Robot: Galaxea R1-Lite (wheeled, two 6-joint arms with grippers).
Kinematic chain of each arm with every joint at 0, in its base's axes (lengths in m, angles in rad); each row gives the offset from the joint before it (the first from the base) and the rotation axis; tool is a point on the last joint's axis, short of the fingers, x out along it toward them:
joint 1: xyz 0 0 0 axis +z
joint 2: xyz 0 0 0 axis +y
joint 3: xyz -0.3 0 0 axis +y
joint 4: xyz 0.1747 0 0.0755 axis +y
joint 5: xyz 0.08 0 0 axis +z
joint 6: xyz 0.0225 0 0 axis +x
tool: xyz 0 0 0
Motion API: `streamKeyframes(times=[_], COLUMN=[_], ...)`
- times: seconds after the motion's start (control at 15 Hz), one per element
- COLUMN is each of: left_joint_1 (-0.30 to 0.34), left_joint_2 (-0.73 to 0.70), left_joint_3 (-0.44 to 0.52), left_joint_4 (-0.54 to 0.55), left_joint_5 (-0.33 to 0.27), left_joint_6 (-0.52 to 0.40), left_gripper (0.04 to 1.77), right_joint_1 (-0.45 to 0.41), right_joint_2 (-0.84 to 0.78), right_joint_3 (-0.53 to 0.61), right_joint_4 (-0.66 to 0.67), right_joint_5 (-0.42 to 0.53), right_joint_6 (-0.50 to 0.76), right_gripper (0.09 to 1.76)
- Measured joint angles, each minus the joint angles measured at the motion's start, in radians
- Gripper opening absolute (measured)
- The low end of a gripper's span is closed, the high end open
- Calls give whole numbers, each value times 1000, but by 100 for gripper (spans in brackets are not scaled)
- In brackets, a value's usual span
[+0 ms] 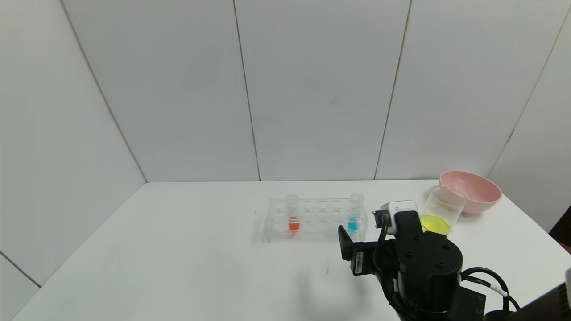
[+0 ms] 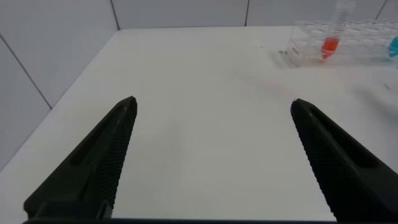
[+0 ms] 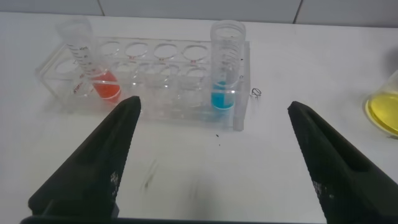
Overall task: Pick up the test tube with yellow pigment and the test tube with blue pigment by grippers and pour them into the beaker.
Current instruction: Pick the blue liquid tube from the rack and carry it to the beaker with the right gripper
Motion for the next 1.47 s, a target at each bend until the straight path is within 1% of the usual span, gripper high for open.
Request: streamKeyframes(times=[0.27, 0.53, 0.73, 0.93, 1.13, 1.2, 1.27, 1.33, 1.4, 1.47], left_joint_1=[0, 0, 0, 0, 0, 0, 0, 0, 0, 0], left_joint_2=[0, 0, 0, 0, 0, 0, 0, 0, 0, 0], left_joint_3=[0, 0, 0, 0, 0, 0, 0, 0, 0, 0], left_joint_4=[0, 0, 0, 0, 0, 0, 0, 0, 0, 0], left_joint_5=[0, 0, 0, 0, 0, 0, 0, 0, 0, 0], left_joint_6=[0, 0, 0, 0, 0, 0, 0, 0, 0, 0], left_gripper=[176, 176, 176, 176, 176, 176, 176, 176, 176, 176], right_joint_1=[-47, -109, -145, -163, -166, -167, -167, -167, -167, -167], right_joint_2=[86, 158, 202, 231, 239, 240, 241, 241, 242, 243], right_joint_3=[-81, -173, -225, -262, -275, -277, -279, -281, -282, -282], right_joint_4=[-41, -42, -41, -42, -42, -45, -57, -66, -67, -67], right_joint_5=[10, 60, 76, 85, 104, 104, 104, 105, 106, 106], right_joint_6=[-71, -82, -83, -85, -96, -104, -107, -107, -107, -107], right_gripper=[170, 170, 171, 171, 171, 160, 141, 126, 111, 100])
